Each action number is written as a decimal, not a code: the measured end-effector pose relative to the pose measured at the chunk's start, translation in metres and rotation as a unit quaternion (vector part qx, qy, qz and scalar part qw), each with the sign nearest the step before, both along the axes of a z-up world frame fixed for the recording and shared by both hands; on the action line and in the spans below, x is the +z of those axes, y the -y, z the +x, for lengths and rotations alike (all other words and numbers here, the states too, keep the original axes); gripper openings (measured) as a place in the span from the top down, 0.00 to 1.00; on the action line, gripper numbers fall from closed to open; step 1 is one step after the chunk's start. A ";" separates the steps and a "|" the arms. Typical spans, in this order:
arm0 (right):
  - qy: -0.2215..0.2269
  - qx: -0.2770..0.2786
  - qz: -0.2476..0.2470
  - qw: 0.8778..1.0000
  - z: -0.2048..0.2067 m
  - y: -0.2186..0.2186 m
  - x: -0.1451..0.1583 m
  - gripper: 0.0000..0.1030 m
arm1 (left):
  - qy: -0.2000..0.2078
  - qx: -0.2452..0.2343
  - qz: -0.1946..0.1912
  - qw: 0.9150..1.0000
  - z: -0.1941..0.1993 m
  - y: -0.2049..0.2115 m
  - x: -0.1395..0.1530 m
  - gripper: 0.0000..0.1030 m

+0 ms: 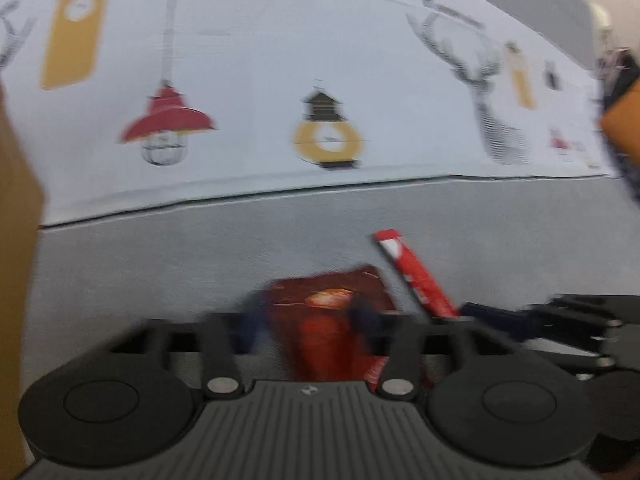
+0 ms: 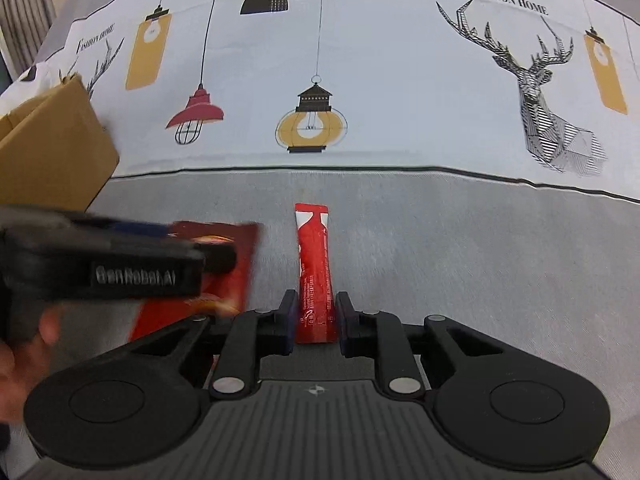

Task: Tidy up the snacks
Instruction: 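Grasp the dark red coffee pouch with the left tool while the right grasps the red stick pack, then carry the coffee pouch and red stick pack over the box with both tools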

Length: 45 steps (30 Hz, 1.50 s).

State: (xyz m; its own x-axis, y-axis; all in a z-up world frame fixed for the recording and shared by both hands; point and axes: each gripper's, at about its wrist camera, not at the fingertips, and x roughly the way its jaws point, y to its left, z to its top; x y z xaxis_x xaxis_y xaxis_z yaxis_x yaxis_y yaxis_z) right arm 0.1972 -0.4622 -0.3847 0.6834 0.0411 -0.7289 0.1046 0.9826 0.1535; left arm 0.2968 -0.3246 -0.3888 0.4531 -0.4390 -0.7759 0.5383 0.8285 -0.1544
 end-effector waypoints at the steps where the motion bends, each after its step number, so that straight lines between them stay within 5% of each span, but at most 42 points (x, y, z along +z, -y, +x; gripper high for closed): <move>1: -0.002 -0.003 -0.001 1.000 -0.005 0.000 0.002 0.80 | -0.014 -0.008 -0.004 1.000 -0.001 -0.002 0.001 0.71; 4: 0.001 -0.003 0.000 1.000 -0.014 0.000 0.005 0.80 | -0.014 -0.011 0.024 1.000 -0.012 -0.005 0.003 0.57; 6: 0.002 -0.004 -0.009 1.000 -0.018 0.000 0.007 0.79 | -0.024 0.014 0.042 0.999 -0.016 -0.009 0.005 0.20; 9: 0.002 0.007 0.005 1.000 -0.023 0.002 0.007 0.79 | -0.065 0.020 0.017 0.998 -0.024 -0.012 0.004 0.17; 14: -0.011 0.009 -0.018 1.000 -0.040 0.004 0.008 0.89 | -0.058 0.025 0.048 0.997 -0.031 0.010 -0.003 0.00; 17: -0.028 -0.012 -0.055 0.998 -0.047 0.011 0.006 0.91 | -0.022 0.015 0.084 0.996 -0.038 0.036 -0.010 0.00; 22: 0.012 -0.024 0.018 0.999 -0.053 0.026 0.009 0.86 | 0.036 -0.015 0.083 0.996 -0.043 0.041 -0.020 0.05; 26: 0.019 -0.002 0.017 1.000 -0.043 0.017 0.009 0.62 | 0.023 -0.021 0.074 0.997 -0.038 0.011 -0.008 0.33; 34: 0.010 0.053 -0.049 0.997 -0.010 -0.018 -0.009 0.45 | 0.013 -0.011 0.087 0.996 -0.039 -0.029 -0.005 0.29; 36: 0.015 0.040 -0.051 0.998 -0.009 -0.020 -0.011 0.54 | 0.021 -0.014 0.084 0.996 -0.041 -0.030 -0.004 0.39; 37: 0.016 0.032 -0.053 0.998 -0.009 -0.019 -0.011 0.86 | 0.019 -0.016 0.081 0.996 -0.041 -0.031 -0.003 0.41; 38: 0.014 0.018 -0.058 0.998 -0.009 -0.017 -0.010 0.93 | 0.015 -0.017 0.079 0.997 -0.041 -0.032 0.000 0.43; 45: 0.016 -0.023 -0.020 0.999 -0.022 -0.017 -0.003 0.94 | -0.018 -0.007 0.046 0.999 -0.051 -0.047 0.014 0.46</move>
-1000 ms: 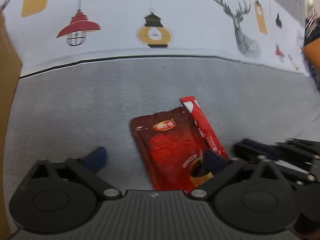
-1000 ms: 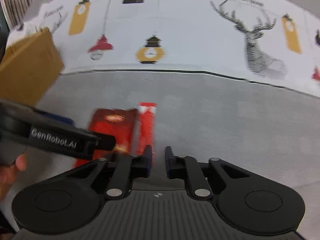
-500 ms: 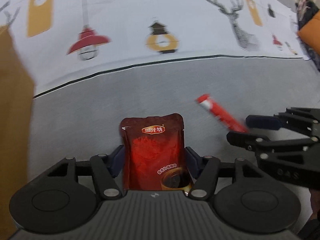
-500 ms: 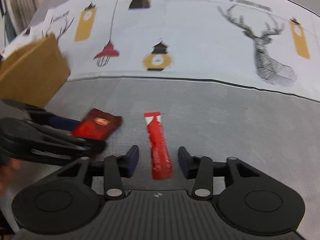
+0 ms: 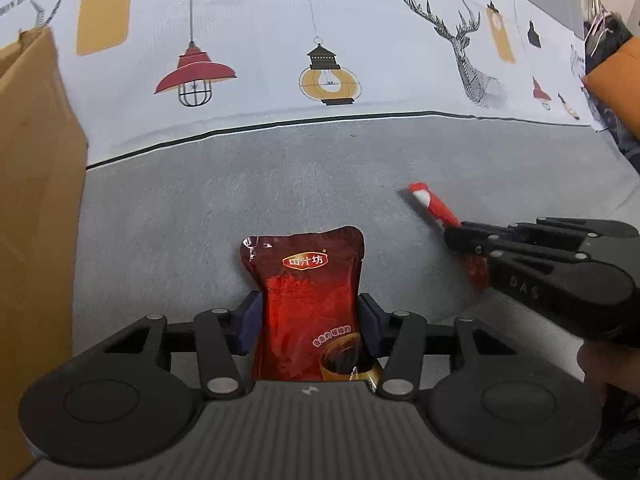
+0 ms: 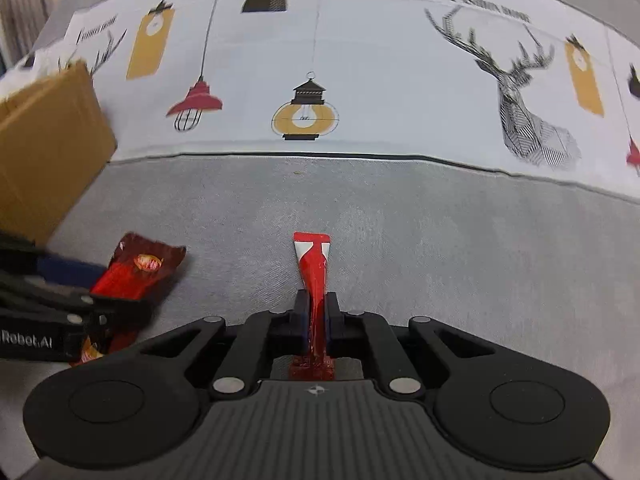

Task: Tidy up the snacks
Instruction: 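Carry the coffee pouch and red stick pack over the box with both tools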

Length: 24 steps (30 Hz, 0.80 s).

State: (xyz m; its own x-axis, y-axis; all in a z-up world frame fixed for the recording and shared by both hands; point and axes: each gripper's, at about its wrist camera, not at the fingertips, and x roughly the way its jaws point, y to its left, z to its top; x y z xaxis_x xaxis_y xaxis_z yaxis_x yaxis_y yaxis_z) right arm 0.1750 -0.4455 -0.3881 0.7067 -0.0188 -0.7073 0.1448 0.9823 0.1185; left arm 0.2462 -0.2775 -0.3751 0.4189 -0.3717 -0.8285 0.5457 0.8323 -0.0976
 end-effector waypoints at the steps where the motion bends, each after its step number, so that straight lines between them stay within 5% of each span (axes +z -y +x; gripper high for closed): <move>1: 0.008 -0.005 0.006 1.000 -0.005 -0.001 0.005 0.94 | -0.003 0.004 -0.006 1.000 -0.002 -0.004 0.003 0.46; 9: 0.064 -0.023 0.042 0.997 -0.049 -0.020 0.051 0.93 | 0.020 0.011 -0.032 0.999 -0.028 -0.034 0.050 0.46; 15: 0.110 -0.008 0.065 0.992 -0.071 -0.073 0.091 0.93 | 0.058 0.023 -0.071 0.996 -0.048 -0.077 0.105 0.46; 24: 0.189 0.050 0.086 0.977 -0.080 -0.177 0.180 0.93 | 0.159 0.069 -0.126 0.977 -0.074 -0.185 0.204 0.46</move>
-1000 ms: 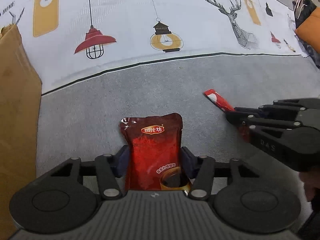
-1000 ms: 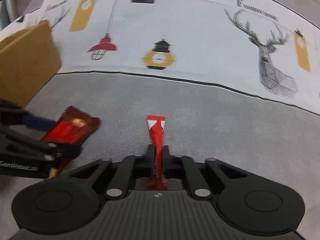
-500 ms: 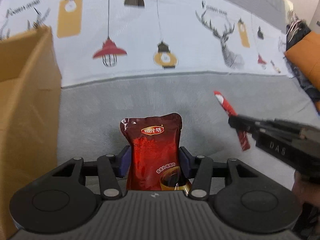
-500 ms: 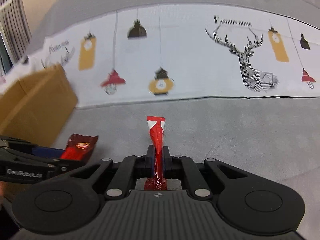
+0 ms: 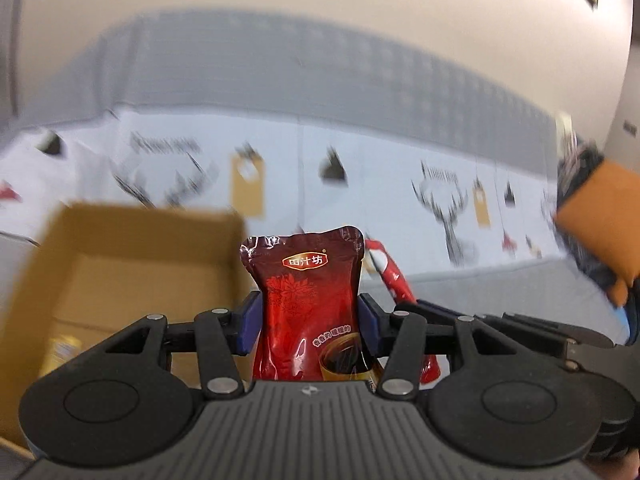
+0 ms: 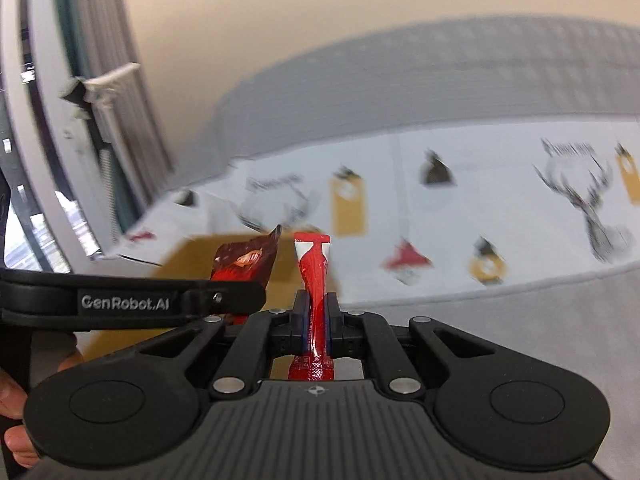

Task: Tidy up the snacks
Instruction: 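Carry the coffee pouch and red stick pack over the box with both tools, then open both tools to drop the coffee pouch and stick pack into the box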

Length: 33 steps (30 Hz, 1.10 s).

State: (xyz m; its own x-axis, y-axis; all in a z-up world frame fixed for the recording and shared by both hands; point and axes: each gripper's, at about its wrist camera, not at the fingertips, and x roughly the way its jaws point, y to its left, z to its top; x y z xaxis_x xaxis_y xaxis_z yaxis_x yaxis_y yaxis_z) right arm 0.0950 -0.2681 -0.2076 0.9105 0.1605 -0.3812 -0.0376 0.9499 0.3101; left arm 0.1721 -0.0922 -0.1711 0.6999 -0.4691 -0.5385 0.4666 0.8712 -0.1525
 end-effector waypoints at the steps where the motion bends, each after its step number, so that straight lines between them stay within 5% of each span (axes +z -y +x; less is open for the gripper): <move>1: 0.009 0.007 -0.006 1.000 0.000 -0.012 0.012 0.93 | 0.014 0.008 -0.006 1.000 -0.003 -0.014 0.012 0.46; 6: 0.049 0.039 -0.028 0.998 0.009 -0.066 0.065 0.93 | 0.070 0.044 -0.026 0.996 -0.012 -0.074 0.051 0.46; 11: 0.053 0.061 -0.045 0.996 0.030 -0.108 0.083 0.93 | 0.064 0.079 -0.028 0.994 0.003 -0.115 0.048 0.46; 15: 0.004 0.061 -0.061 0.996 0.057 -0.131 0.062 0.93 | 0.017 0.103 0.018 0.994 0.026 -0.130 0.010 0.46; 22: -0.143 0.049 -0.084 0.985 0.095 -0.152 -0.032 0.92 | -0.102 0.107 0.054 0.988 0.052 -0.145 -0.080 0.46; 25: -0.175 0.041 -0.071 0.981 0.097 -0.155 -0.052 0.79 | -0.114 0.108 0.055 0.986 0.051 -0.149 -0.088 0.46; 28: -0.178 0.036 -0.063 0.981 0.091 -0.156 -0.055 0.52 | -0.114 0.116 0.040 0.986 0.048 -0.155 -0.074 0.29; 33: -0.186 0.039 -0.072 0.979 0.070 -0.160 -0.032 0.45 | -0.060 0.127 0.036 0.989 0.018 -0.154 -0.021 0.11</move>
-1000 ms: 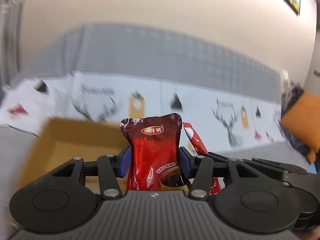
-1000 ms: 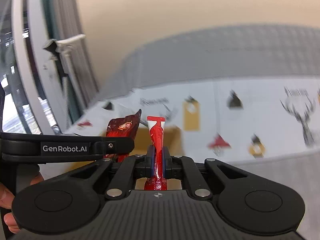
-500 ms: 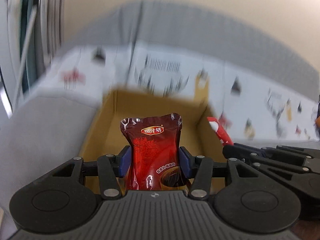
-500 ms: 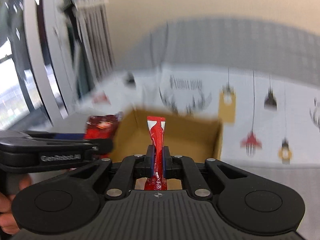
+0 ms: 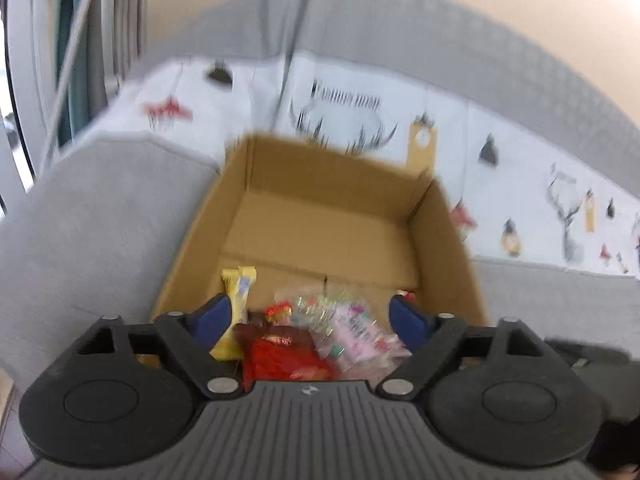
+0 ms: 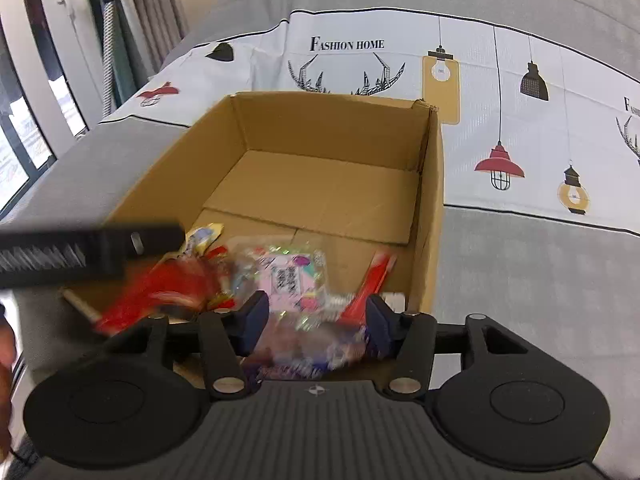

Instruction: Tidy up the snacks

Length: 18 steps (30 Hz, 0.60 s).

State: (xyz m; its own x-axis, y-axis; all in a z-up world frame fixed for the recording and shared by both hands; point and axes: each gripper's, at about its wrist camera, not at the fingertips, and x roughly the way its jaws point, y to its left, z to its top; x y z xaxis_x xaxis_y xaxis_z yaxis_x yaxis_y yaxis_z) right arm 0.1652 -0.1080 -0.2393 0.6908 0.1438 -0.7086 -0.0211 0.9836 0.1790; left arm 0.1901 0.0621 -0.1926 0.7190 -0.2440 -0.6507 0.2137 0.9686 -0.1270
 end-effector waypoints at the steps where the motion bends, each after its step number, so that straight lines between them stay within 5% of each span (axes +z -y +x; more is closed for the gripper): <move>1: 0.000 -0.001 0.004 1.000 -0.006 0.000 0.007 0.44 | 0.008 -0.004 -0.005 1.000 -0.010 0.000 0.014 0.08; 2: 0.004 -0.003 0.012 1.000 -0.013 0.000 0.017 0.39 | 0.014 -0.006 -0.007 1.000 -0.019 0.001 0.026 0.00; 5: 0.036 -0.002 0.049 0.998 -0.047 -0.001 0.058 0.14 | 0.044 -0.015 -0.002 0.999 -0.056 0.003 0.062 0.00; 7: 0.062 -0.001 0.066 0.996 -0.070 -0.002 0.087 0.08 | 0.054 -0.005 0.010 0.999 -0.079 0.009 0.083 0.00; 12: 0.058 -0.033 -0.013 0.998 -0.121 -0.019 0.142 0.01 | 0.008 0.032 0.061 0.998 -0.123 0.023 0.126 0.00; 18: 0.043 -0.036 0.031 0.998 -0.169 -0.013 0.167 0.01 | 0.025 0.038 0.089 0.995 -0.177 0.028 0.158 0.00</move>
State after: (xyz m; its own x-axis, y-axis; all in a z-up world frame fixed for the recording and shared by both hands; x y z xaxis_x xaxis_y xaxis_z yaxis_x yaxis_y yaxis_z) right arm -0.0041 -0.0953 -0.0723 0.7591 0.1324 -0.6374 0.0318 0.9704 0.2394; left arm 0.0128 0.0339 -0.0350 0.7636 -0.0721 -0.6417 0.1409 0.9884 0.0566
